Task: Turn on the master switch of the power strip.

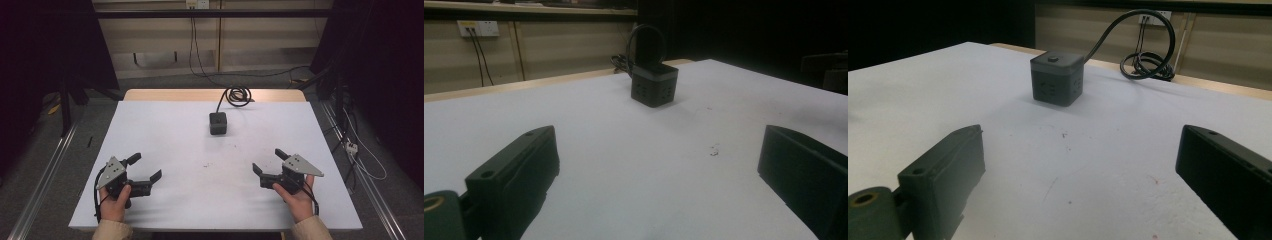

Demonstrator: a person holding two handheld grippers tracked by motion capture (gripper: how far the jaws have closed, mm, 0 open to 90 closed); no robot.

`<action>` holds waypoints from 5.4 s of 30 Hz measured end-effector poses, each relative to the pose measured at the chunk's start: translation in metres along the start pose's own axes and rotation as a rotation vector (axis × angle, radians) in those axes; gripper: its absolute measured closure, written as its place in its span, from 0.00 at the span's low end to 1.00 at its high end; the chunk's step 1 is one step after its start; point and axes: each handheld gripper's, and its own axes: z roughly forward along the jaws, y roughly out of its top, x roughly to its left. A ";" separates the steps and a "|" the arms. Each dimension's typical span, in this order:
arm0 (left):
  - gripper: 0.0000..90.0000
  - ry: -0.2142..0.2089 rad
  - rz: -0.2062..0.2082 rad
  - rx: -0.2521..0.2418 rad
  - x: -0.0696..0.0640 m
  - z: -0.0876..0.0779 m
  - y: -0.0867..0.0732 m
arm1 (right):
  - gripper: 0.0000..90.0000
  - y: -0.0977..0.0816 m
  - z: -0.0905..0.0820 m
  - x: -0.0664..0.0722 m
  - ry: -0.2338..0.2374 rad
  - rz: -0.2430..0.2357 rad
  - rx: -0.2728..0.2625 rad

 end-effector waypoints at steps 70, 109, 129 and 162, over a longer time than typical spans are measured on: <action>0.03 -0.025 -0.016 -0.018 0.002 -0.001 -0.001 | 0.11 0.036 0.104 0.012 0.015 0.007 0.091; 0.03 -0.034 -0.024 -0.019 0.003 0.000 -0.001 | 0.17 0.054 0.136 0.005 0.001 -0.001 0.101; 0.03 -0.033 -0.024 -0.018 0.003 0.001 -0.002 | 0.33 0.058 0.149 0.003 0.007 0.026 0.101; 0.03 -0.039 -0.024 -0.015 0.003 0.001 -0.002 | 0.73 0.060 0.166 0.001 0.033 0.021 0.127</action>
